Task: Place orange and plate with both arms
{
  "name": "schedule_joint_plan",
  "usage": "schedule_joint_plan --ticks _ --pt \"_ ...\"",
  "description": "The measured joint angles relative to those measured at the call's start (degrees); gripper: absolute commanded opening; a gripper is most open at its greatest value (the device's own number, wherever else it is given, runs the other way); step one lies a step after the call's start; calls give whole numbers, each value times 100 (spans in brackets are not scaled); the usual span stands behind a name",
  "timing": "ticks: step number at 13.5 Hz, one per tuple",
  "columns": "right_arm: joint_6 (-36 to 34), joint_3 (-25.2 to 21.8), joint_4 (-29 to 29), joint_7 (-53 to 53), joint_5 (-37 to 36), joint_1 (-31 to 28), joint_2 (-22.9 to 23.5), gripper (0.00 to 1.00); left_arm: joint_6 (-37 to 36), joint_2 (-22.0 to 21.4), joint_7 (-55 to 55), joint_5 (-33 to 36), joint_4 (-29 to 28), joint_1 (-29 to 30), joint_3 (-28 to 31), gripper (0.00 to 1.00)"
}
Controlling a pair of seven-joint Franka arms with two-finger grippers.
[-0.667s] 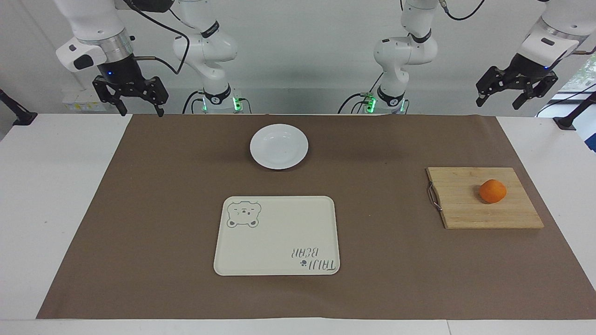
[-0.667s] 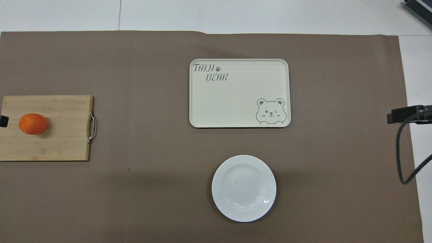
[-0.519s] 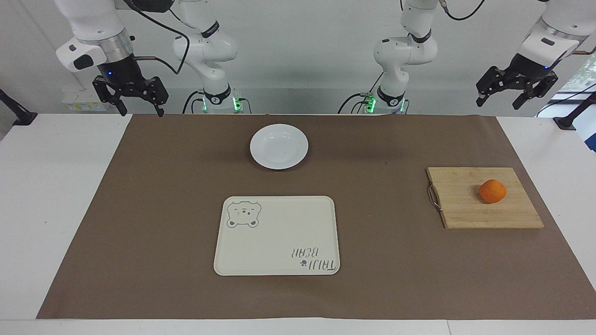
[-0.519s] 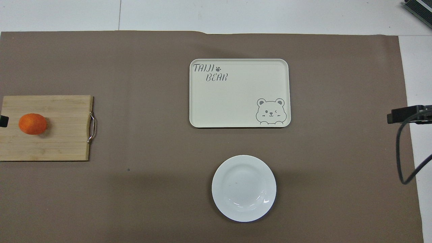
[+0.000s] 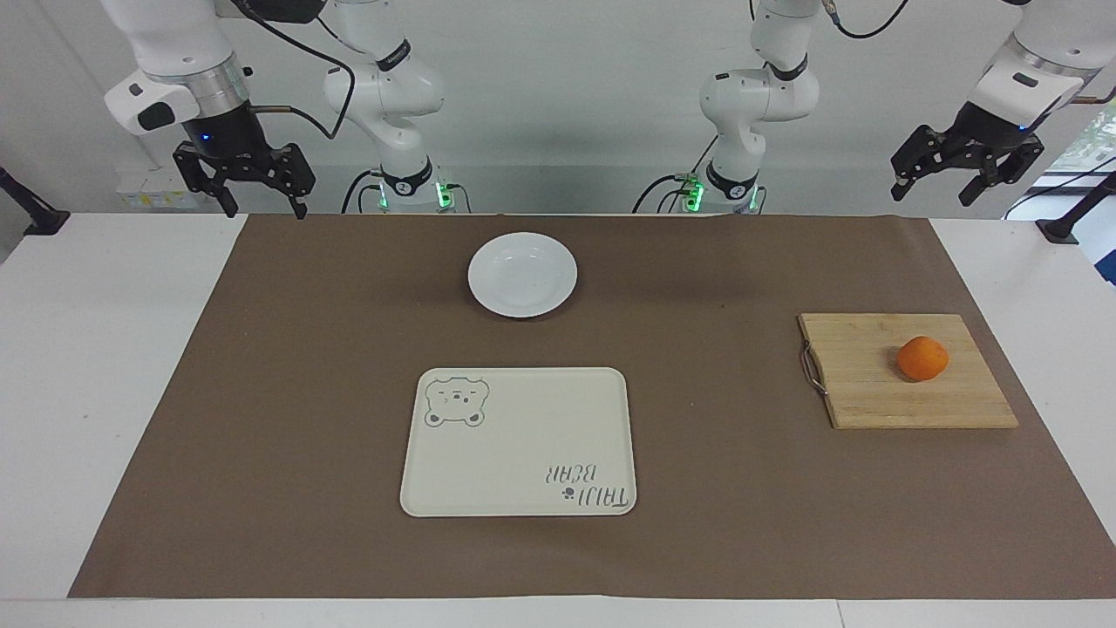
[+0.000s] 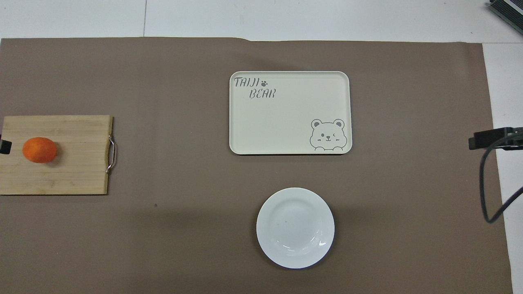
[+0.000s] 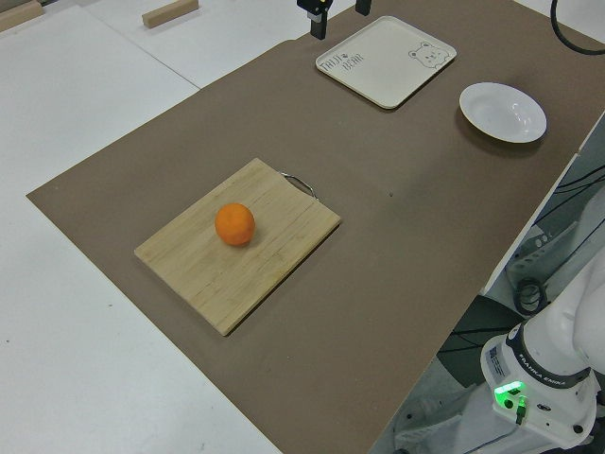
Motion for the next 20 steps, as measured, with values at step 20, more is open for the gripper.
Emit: schedule_joint_plan --ticks 20 --pt "0 0 2 0 0 0 0 100 109 -55 -30 0 -170 73 76 100"
